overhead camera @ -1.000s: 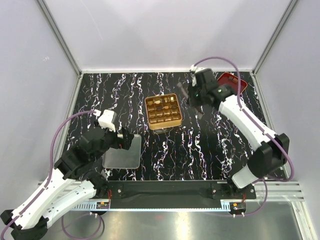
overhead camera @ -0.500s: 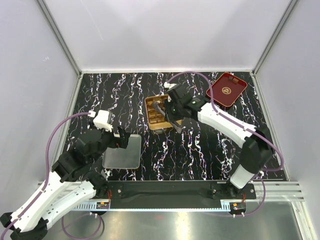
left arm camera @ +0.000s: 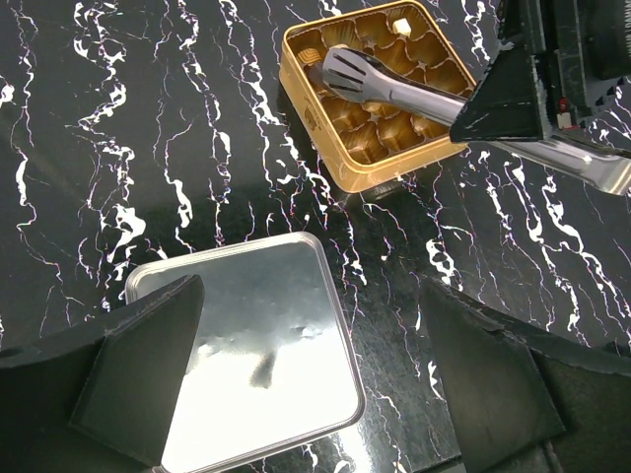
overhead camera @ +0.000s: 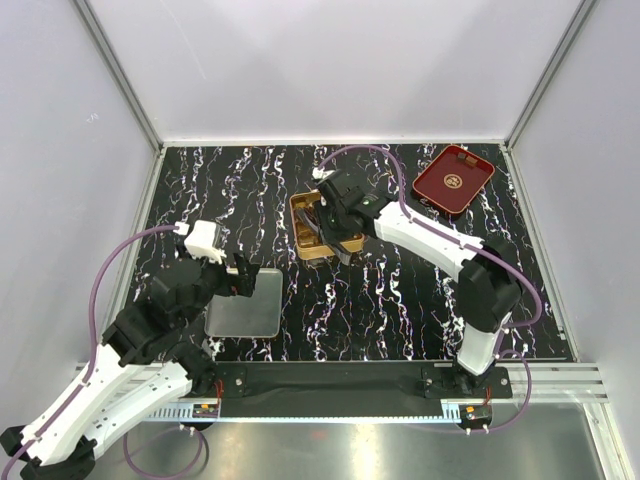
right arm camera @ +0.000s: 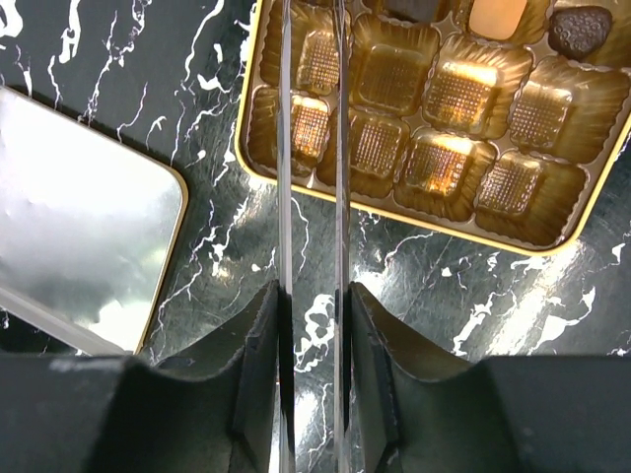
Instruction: Pack the chocolate
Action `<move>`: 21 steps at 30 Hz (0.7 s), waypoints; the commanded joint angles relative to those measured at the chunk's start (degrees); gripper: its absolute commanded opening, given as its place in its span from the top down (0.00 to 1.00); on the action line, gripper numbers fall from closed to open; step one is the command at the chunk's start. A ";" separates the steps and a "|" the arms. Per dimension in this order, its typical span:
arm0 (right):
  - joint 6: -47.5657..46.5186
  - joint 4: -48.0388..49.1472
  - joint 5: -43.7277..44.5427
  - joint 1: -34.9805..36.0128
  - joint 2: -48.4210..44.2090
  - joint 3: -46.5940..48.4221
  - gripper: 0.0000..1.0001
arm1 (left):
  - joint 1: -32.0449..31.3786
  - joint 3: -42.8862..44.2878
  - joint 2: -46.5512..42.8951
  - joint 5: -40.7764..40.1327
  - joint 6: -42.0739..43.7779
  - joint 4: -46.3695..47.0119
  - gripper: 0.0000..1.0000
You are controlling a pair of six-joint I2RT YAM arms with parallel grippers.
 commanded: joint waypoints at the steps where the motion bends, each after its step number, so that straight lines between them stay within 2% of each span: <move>1: 0.13 2.19 2.85 0.84 0.67 3.50 0.62 | -0.21 0.20 -0.56 -0.73 -0.35 1.13 0.01; 4: 0.05 1.84 3.12 1.01 1.19 4.55 0.62 | -0.21 0.20 -0.56 -0.64 -0.35 1.04 0.01; 9: -0.22 0.53 4.70 1.28 1.11 5.97 0.55 | -0.21 0.11 -0.65 -0.64 -0.35 1.13 0.01; 17: -0.48 -2.99 6.81 1.28 -2.92 8.51 0.55 | -0.21 0.11 -0.56 -0.38 -0.35 1.13 0.01; 21: -1.44 -7.46 14.95 0.49 -5.74 9.83 0.57 | -0.29 0.11 -0.56 -0.29 -0.35 1.13 0.01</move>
